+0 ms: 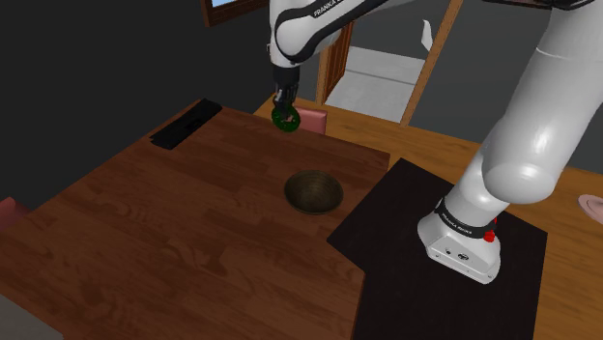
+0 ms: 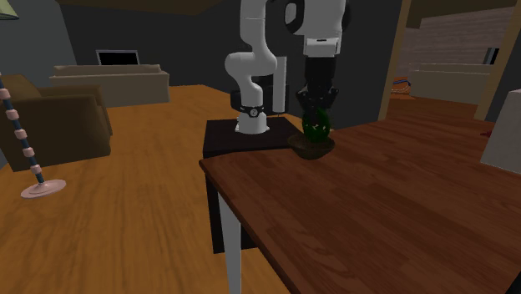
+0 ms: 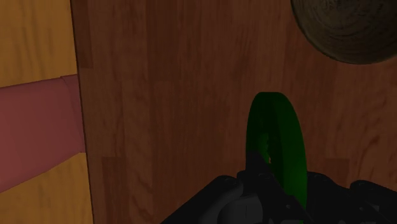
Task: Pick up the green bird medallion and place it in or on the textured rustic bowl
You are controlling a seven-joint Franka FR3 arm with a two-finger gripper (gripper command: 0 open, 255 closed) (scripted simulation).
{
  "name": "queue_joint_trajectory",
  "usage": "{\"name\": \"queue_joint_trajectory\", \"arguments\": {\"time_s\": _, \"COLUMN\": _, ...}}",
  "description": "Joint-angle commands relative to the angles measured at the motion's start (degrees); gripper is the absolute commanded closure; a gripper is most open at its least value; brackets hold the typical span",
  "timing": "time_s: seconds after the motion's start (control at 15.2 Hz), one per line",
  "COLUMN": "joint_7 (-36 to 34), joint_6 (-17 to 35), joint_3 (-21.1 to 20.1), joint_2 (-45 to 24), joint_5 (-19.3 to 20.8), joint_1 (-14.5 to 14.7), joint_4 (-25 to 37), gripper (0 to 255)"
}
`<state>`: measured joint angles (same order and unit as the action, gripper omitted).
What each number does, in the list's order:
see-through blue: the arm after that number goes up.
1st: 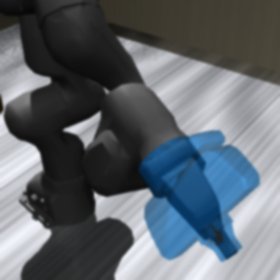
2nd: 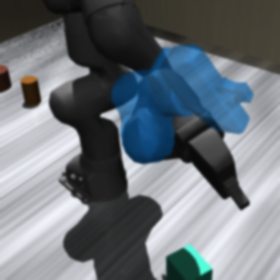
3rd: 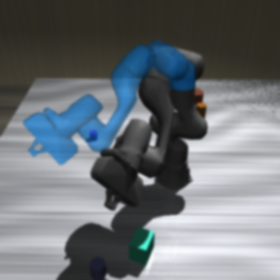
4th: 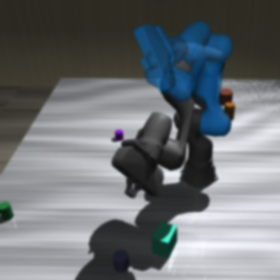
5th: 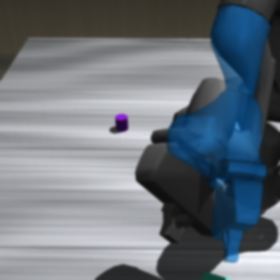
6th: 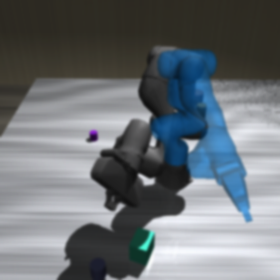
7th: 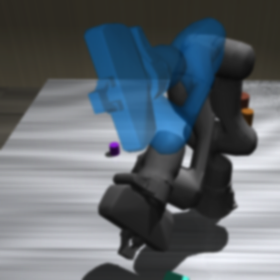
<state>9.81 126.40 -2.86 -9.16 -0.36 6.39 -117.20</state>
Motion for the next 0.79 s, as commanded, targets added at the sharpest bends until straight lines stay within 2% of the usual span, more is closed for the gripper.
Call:
{"name": "queue_joint_trajectory", "arguments": {"time_s": 0.0, "joint_7": -1.39, "joint_6": 1.07, "joint_3": -0.64, "joint_2": 3.83, "joint_5": -0.15, "joint_1": 0.80, "joint_4": -4.89, "gripper": 255}}
{"name": "queue_joint_trajectory", "arguments": {"time_s": 0.73, "joint_7": -9.12, "joint_6": 2.58, "joint_3": -5.64, "joint_2": 23.92, "joint_5": -3.33, "joint_1": 5.79, "joint_4": -26.25, "gripper": 255}}
